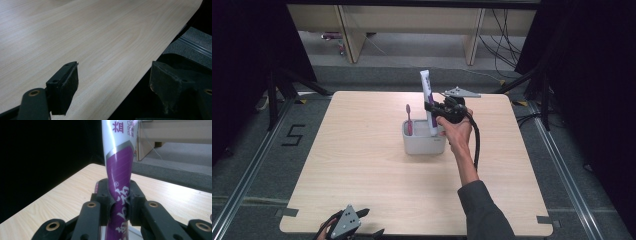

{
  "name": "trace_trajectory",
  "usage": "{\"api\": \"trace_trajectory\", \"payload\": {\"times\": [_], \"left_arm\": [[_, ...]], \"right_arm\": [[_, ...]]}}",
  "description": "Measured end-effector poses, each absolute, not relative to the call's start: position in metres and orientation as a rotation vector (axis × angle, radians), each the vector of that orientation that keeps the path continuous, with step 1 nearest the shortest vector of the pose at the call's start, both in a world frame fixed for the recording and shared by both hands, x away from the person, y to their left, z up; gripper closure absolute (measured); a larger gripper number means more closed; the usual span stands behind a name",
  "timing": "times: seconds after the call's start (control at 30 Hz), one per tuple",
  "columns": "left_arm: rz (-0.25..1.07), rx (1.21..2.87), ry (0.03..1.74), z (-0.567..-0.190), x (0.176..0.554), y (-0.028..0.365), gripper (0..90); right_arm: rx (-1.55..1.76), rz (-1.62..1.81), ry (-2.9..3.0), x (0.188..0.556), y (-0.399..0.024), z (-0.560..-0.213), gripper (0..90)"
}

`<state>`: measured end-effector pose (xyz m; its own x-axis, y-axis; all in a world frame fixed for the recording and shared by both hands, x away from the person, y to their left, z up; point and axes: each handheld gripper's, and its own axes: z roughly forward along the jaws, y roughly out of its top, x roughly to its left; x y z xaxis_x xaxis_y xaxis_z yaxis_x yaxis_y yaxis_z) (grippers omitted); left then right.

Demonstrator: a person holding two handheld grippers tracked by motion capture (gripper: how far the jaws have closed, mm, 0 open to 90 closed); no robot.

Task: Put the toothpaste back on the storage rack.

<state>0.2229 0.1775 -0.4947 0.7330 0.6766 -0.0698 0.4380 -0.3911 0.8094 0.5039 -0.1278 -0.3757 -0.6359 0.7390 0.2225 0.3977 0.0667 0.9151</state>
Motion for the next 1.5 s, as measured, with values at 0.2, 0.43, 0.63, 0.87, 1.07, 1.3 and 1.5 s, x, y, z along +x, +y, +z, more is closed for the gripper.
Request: {"api": "trace_trajectory", "payload": {"times": [0.2,0.43,0.63,0.87,1.07,1.3,1.5], "left_arm": [[0.338,2.039,0.846,-0.495,0.222,0.177,22.6],[0.337,2.038,0.851,-0.495,0.221,0.178,22.6],[0.337,2.048,0.851,-0.494,0.221,0.178,22.6],[0.336,2.041,0.849,-0.495,0.221,0.178,22.6],[0.335,2.042,0.846,-0.495,0.221,0.177,22.6],[0.339,2.045,0.847,-0.496,0.221,0.177,22.6],[0.348,2.064,0.838,-0.495,0.222,0.178,22.6]], "right_arm": [[1.152,1.558,2.049,0.512,-0.122,-0.385,75.5],[1.146,1.541,2.045,0.518,-0.118,-0.394,75.5],[1.147,1.534,2.064,0.517,-0.114,-0.399,75.4],[1.157,1.502,2.075,0.516,-0.112,-0.407,75.3],[1.15,1.476,2.092,0.515,-0.11,-0.412,75.2],[1.164,1.455,2.101,0.512,-0.11,-0.417,75.1],[1.163,1.427,2.111,0.512,-0.11,-0.418,75.0]]}}
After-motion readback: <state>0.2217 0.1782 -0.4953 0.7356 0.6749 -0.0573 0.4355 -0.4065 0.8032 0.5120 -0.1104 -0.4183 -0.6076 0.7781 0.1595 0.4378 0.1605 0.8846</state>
